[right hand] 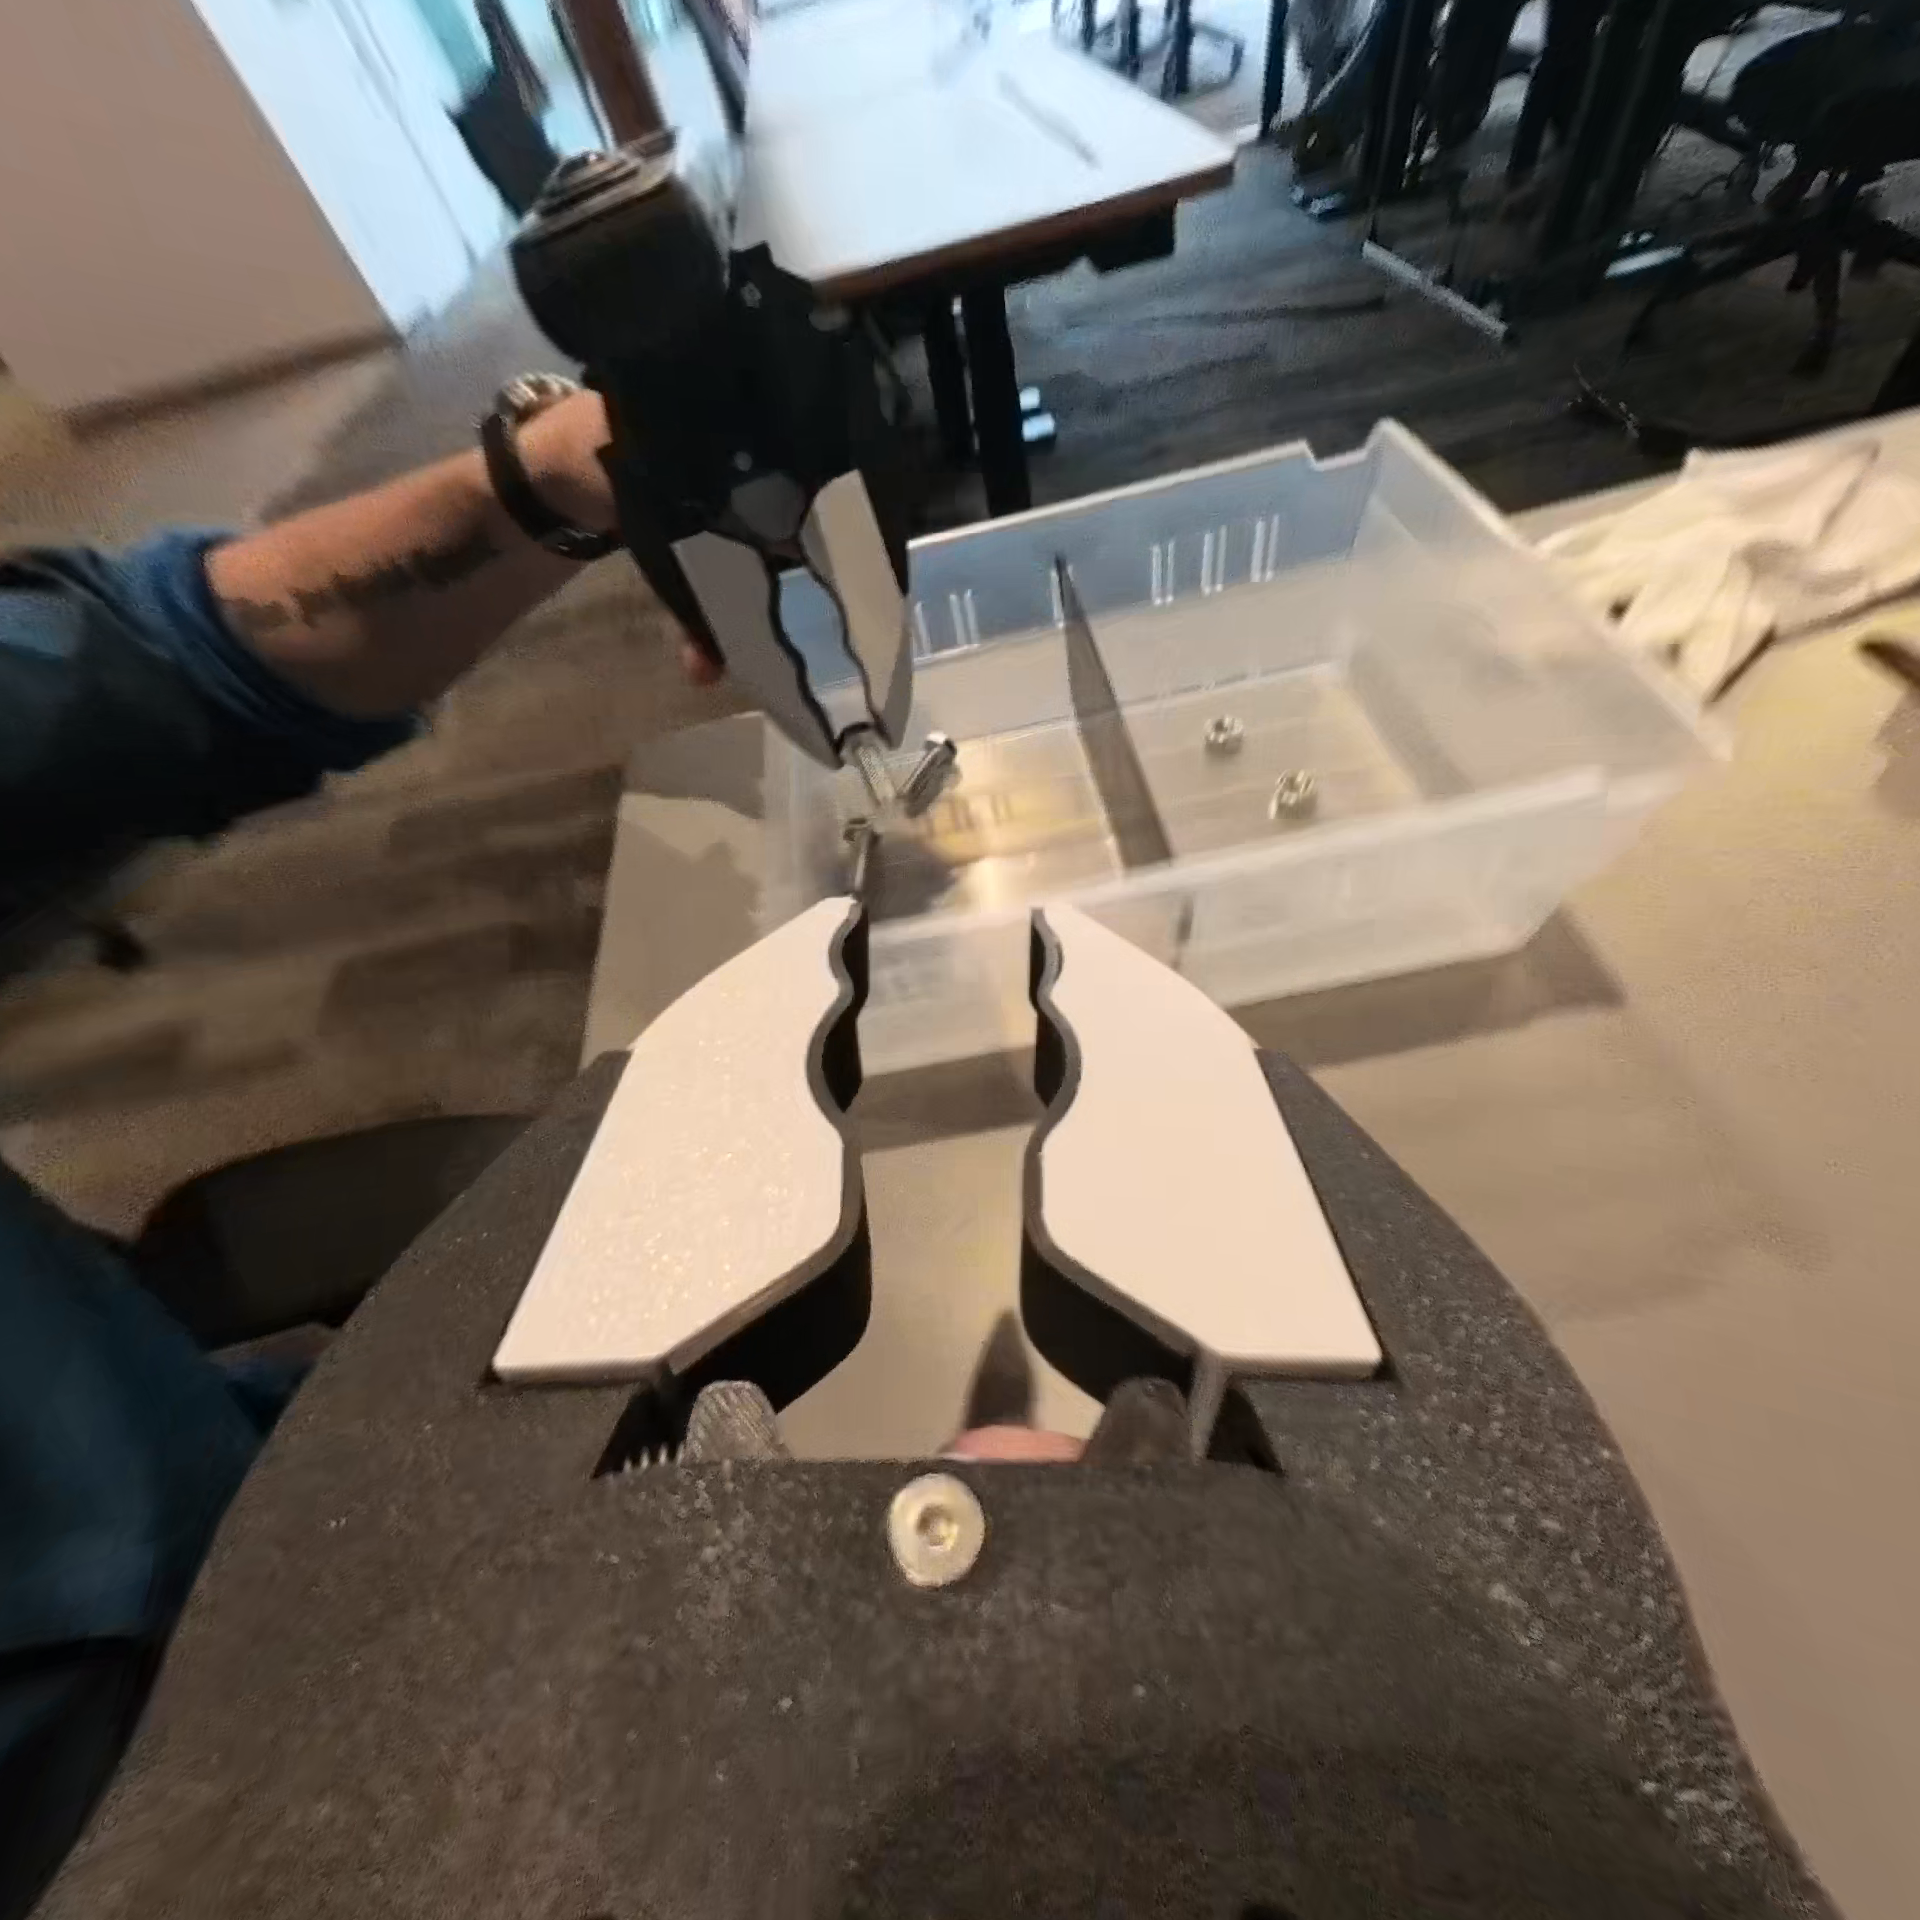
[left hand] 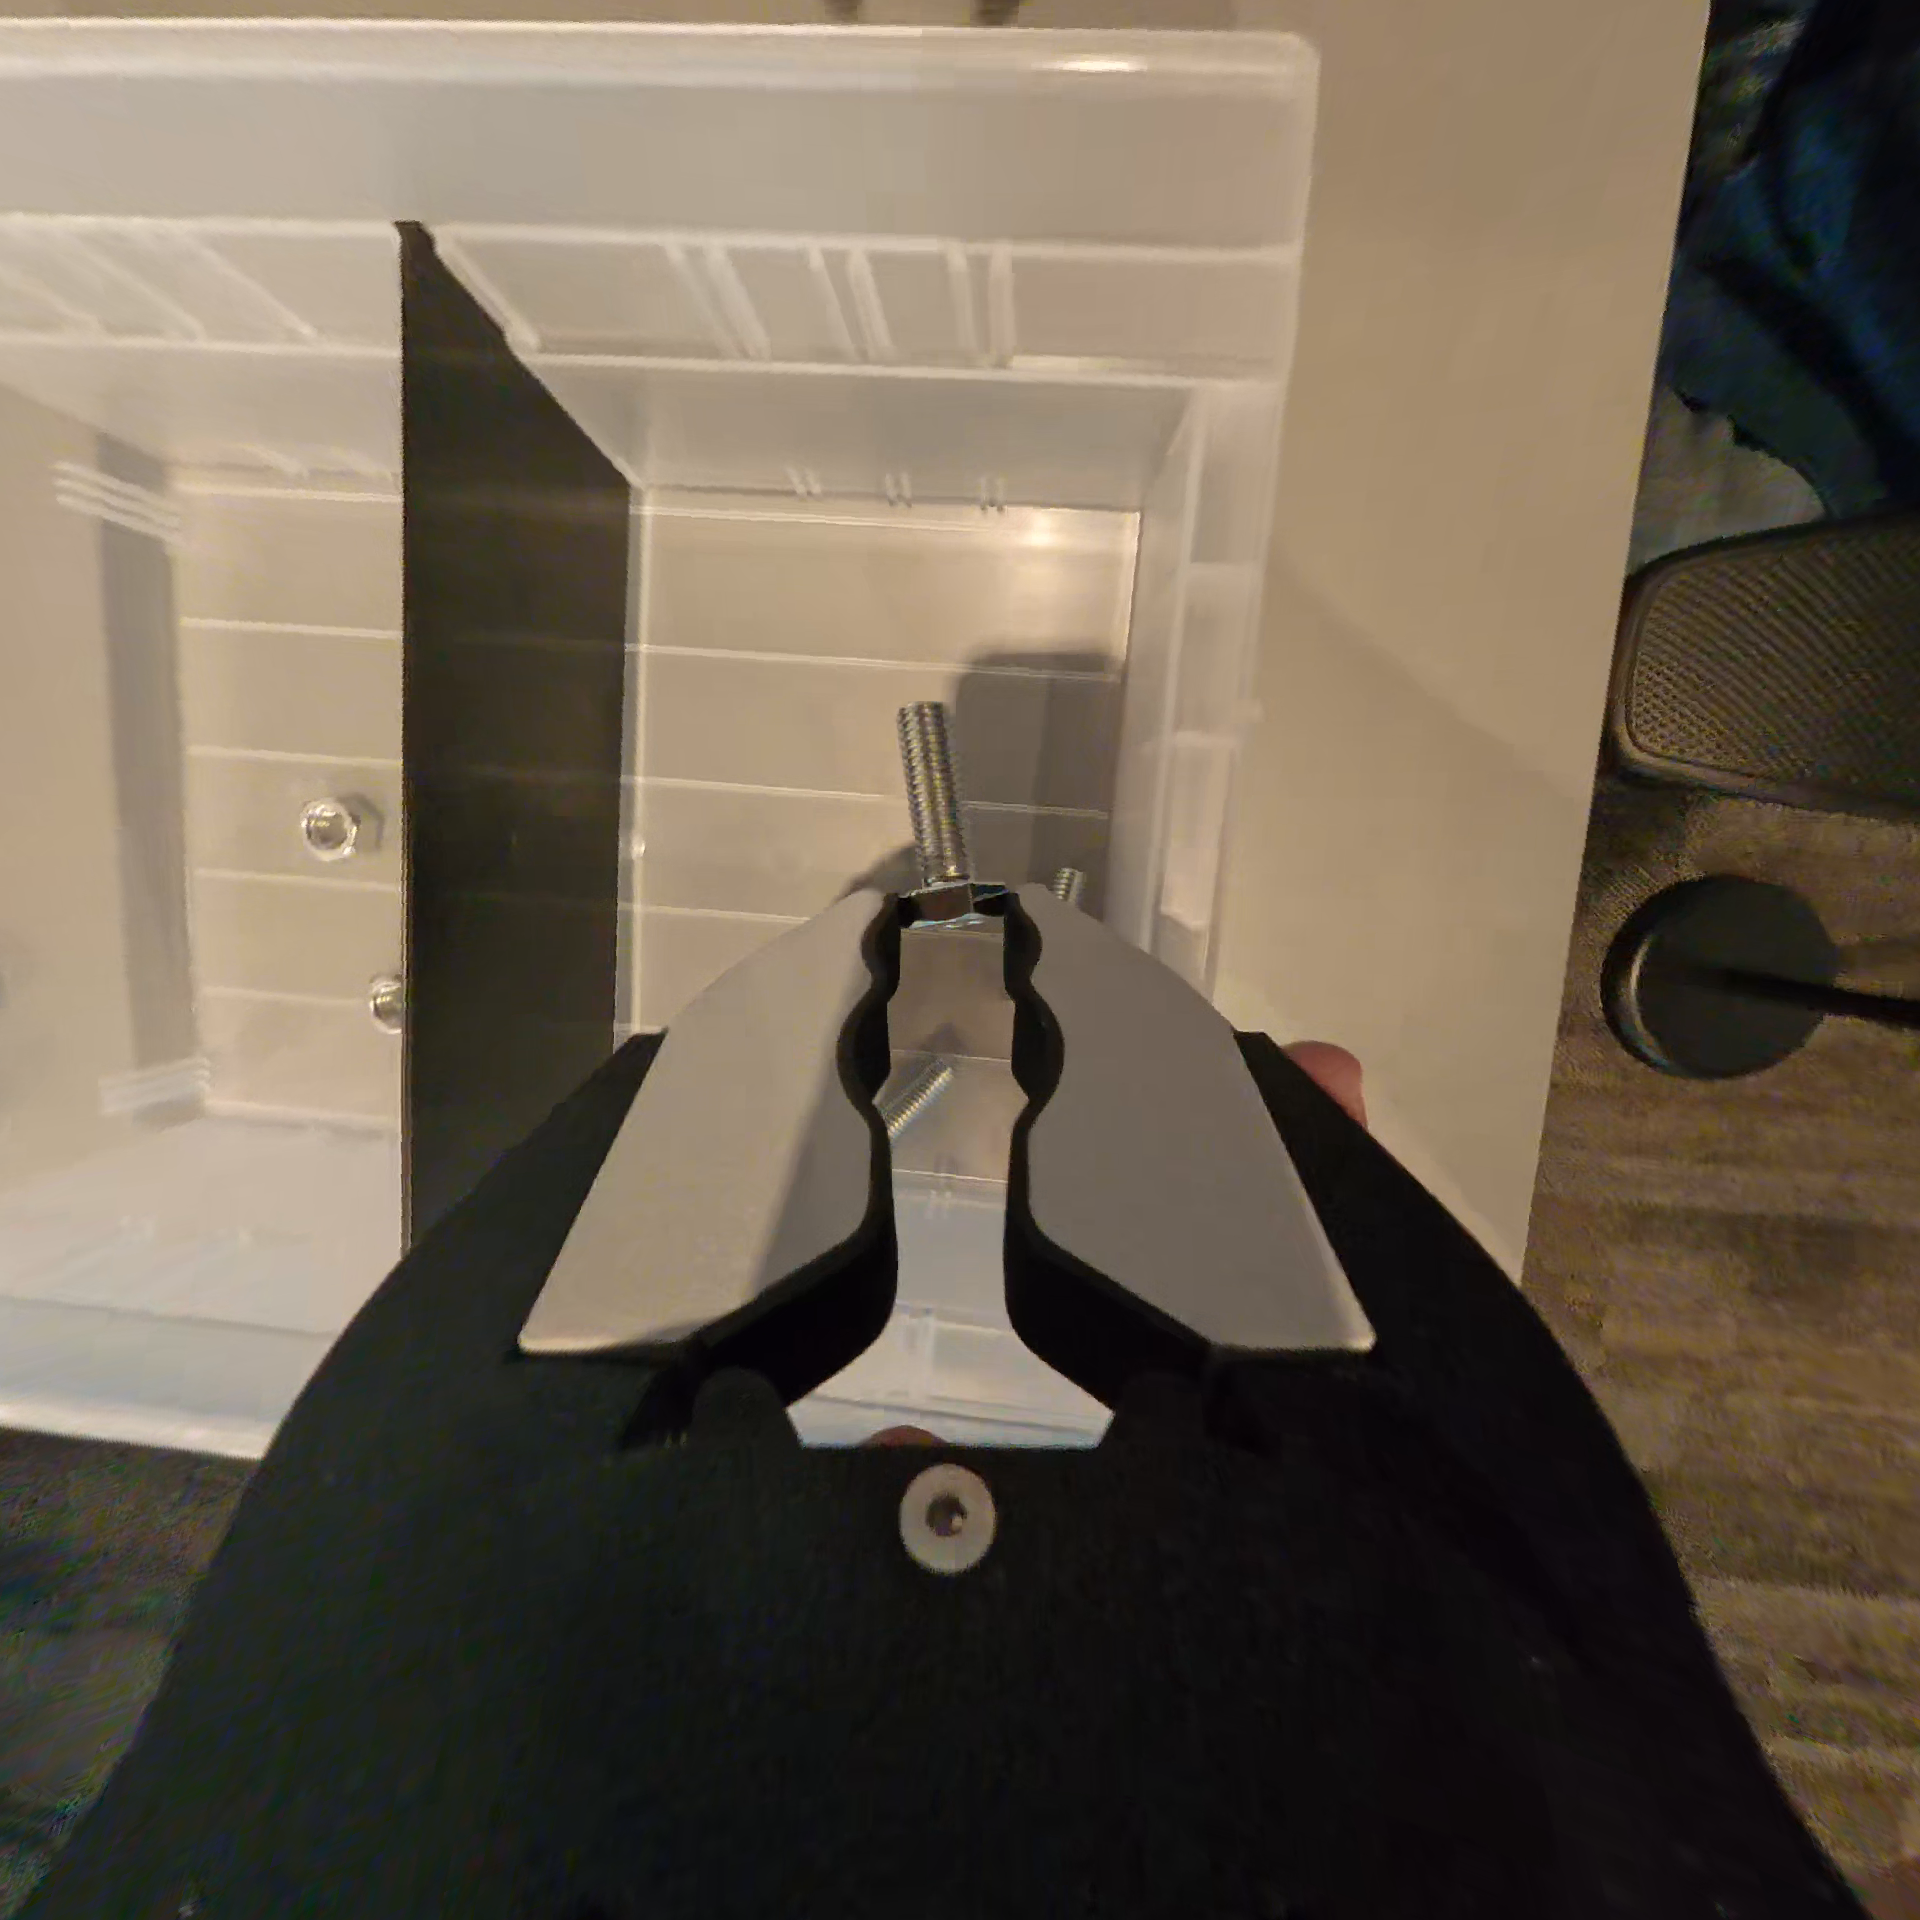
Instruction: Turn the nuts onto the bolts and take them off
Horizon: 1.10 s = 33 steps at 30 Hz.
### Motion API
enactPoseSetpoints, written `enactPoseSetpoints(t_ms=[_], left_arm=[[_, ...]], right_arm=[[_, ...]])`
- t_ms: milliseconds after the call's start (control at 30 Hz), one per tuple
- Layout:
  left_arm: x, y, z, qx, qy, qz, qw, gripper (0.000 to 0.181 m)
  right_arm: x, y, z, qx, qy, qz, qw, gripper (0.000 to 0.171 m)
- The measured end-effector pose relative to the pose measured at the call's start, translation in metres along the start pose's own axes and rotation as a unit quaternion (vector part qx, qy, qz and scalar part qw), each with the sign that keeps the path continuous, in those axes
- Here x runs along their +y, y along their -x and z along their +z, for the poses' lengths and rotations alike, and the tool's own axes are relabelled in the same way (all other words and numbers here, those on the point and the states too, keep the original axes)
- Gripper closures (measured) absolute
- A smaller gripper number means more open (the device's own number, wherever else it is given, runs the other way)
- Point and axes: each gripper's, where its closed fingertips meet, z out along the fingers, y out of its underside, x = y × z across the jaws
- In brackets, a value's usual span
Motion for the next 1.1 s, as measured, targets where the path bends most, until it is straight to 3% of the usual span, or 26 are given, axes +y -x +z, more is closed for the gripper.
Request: enactPoseSetpoints(t_ms=[100, 200, 300, 400, 467, 900, 1100], left_arm=[[-0.001, 0.001, -0.001, -0.017, -0.011, -0.011, 1.000, 0.163], [-0.003, 0.000, 0.000, -0.029, -0.023, -0.018, 0.999, 0.163], [-0.001, -0.004, -0.002, -0.037, -0.039, -0.026, 0.998, 0.163], [0.003, -0.006, -0.007, -0.046, -0.060, -0.038, 0.996, 0.163], [0.005, -0.006, -0.009, -0.050, -0.076, -0.041, 0.995, 0.163], [0.010, -0.010, -0.008, -0.064, -0.099, -0.034, 0.992, 0.163], [0.011, -0.010, -0.008, -0.066, -0.101, -0.034, 0.992, 0.163]], right_arm=[[-0.039, -0.018, 0.050, -0.001, 0.086, -0.116, 0.990, 0.137], [-0.050, -0.053, 0.108, -0.002, 0.187, -0.264, 0.946, 0.136], [-0.026, -0.089, 0.149, -0.050, 0.320, -0.322, 0.890, 0.135], [0.012, -0.126, 0.166, -0.069, 0.444, -0.349, 0.822, 0.135], [0.025, -0.146, 0.176, -0.055, 0.483, -0.375, 0.790, 0.135], [0.060, -0.161, 0.209, -0.065, 0.528, -0.395, 0.749, 0.136], [0.064, -0.153, 0.211, -0.087, 0.533, -0.377, 0.752, 0.152]])
